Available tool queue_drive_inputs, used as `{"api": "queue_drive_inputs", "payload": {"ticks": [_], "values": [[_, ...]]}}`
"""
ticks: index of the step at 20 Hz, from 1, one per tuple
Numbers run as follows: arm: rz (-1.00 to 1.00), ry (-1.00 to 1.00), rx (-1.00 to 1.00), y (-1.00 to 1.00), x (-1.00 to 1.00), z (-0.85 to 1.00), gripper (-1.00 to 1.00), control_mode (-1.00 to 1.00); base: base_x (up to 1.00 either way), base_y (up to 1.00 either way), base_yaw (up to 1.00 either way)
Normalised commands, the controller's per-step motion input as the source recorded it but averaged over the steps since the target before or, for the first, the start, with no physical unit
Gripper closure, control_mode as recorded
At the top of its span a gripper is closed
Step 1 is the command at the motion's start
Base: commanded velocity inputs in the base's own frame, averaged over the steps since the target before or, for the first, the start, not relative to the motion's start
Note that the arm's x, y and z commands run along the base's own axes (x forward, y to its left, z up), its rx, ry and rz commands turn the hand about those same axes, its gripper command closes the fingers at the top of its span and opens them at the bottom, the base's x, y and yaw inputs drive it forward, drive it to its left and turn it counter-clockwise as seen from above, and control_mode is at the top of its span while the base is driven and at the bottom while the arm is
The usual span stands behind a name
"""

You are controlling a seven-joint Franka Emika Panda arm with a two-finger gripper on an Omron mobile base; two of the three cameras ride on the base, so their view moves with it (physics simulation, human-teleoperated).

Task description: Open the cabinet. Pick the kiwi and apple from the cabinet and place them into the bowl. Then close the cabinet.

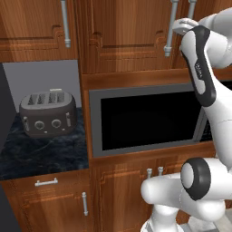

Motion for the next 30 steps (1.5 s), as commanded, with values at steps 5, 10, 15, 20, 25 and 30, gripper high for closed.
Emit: {"api": "queue_drive_inputs", "payload": {"ticks": [5,10,15,20,25,30], "values": [[0.0,0.0,0.0,0.0,0.24,0.0,-1.0,-1.0,0.0,0.0,0.0],[0.0,0.0,0.0,0.0,0.05,0.0,-1.0,-1.0,0.0,0.0,0.0],[0.0,0.0,0.0,0.0,0.0,0.0,1.0,-1.0,0.0,0.0,0.0],[0.0,0.0,0.0,0.0,0.0,0.0,1.0,-1.0,0.0,0.0,0.0],[0.03,-0.03,0.0,0.0,-0.1,0.0,1.0,-1.0,0.0,0.0,0.0],[0.07,-0.08,0.0,0.0,-0.36,0.06,1.0,-1.0,0.0,0.0,0.0]]}}
